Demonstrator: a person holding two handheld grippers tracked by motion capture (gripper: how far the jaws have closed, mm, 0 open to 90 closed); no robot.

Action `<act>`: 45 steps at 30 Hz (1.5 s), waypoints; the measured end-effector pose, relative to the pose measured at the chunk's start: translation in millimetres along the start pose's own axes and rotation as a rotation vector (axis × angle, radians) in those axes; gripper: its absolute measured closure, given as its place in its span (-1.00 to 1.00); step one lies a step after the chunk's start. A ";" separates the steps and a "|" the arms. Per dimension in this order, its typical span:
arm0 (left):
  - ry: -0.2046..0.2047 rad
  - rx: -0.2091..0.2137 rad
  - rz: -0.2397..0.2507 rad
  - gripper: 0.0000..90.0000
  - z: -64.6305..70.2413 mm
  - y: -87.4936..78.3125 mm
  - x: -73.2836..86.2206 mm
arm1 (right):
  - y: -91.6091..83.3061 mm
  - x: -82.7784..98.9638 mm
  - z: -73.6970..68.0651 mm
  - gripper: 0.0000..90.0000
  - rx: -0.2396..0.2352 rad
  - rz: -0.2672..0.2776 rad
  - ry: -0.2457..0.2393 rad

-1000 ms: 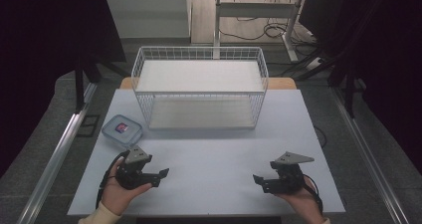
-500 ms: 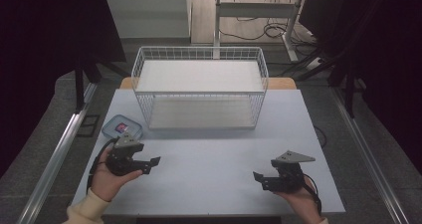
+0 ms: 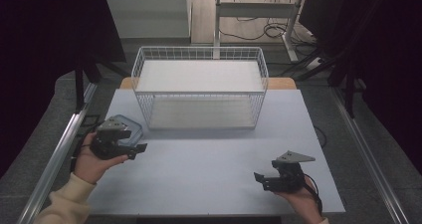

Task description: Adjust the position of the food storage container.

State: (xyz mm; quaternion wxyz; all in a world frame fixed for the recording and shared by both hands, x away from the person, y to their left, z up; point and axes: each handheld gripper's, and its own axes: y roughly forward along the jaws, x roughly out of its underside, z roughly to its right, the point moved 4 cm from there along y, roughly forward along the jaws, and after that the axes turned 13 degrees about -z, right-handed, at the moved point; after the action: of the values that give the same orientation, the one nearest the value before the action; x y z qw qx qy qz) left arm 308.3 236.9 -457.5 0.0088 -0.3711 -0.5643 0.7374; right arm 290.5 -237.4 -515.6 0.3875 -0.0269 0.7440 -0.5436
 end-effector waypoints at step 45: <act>-0.189 -0.187 -0.215 0.94 -170.6 31.2 -9.6 | -1.4 1.3 5.1 -0.61 0.020 -0.013 0.004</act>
State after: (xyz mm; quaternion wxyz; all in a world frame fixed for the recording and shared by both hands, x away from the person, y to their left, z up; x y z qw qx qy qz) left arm 423.0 362.4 -493.4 0.0000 -0.2366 -0.6652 0.7082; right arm 292.2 -242.7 -515.7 0.3825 -0.0267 0.7392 -0.5537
